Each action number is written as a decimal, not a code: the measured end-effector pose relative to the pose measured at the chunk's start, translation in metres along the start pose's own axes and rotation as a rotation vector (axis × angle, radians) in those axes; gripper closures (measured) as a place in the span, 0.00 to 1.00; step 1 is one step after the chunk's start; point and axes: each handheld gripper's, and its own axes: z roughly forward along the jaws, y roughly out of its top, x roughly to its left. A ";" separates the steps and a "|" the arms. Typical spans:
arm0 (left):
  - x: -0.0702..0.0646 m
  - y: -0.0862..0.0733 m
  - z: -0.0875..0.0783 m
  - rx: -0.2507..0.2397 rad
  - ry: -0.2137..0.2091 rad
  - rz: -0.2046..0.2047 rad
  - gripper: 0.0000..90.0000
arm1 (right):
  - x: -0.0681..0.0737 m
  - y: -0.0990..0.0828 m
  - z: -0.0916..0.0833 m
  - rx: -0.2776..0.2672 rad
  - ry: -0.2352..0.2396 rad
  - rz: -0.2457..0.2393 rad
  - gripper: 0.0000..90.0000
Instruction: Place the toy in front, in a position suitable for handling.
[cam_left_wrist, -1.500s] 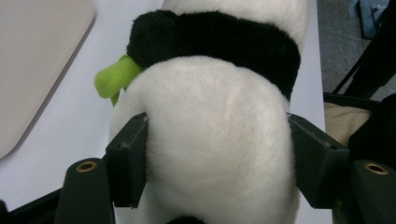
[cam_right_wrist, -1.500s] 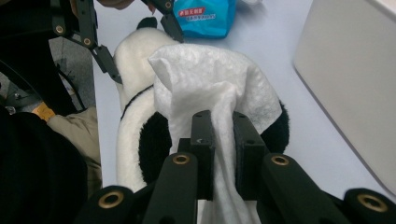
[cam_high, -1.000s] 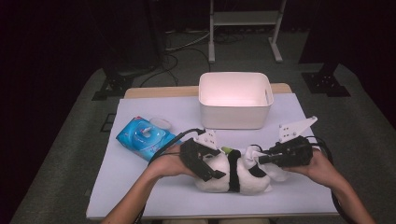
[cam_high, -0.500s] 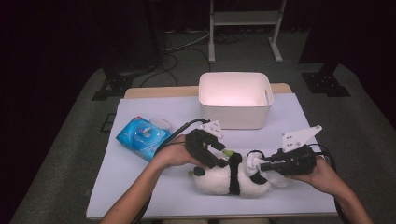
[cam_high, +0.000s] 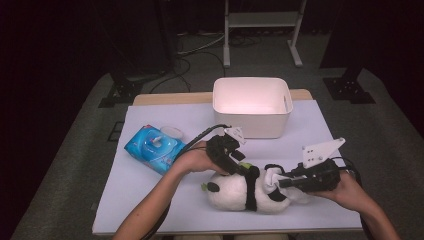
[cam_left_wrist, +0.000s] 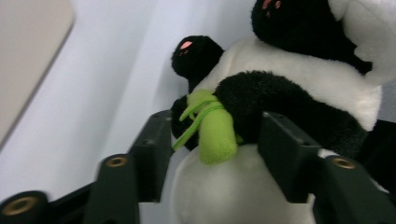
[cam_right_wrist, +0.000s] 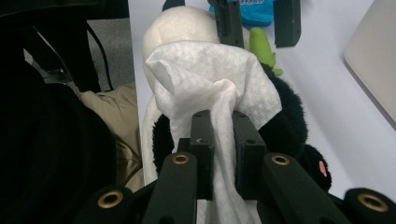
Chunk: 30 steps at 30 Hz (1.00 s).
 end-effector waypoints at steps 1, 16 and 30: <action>0.000 0.000 0.001 -0.005 -0.013 0.004 0.62 | 0.000 0.000 0.000 -0.001 -0.003 0.002 0.89; -0.002 0.019 -0.011 -0.039 0.064 0.098 0.87 | -0.006 0.004 -0.008 -0.016 -0.028 0.005 0.90; -0.017 0.021 -0.007 -0.037 0.028 0.141 0.86 | -0.007 0.004 -0.002 0.002 -0.038 -0.002 0.89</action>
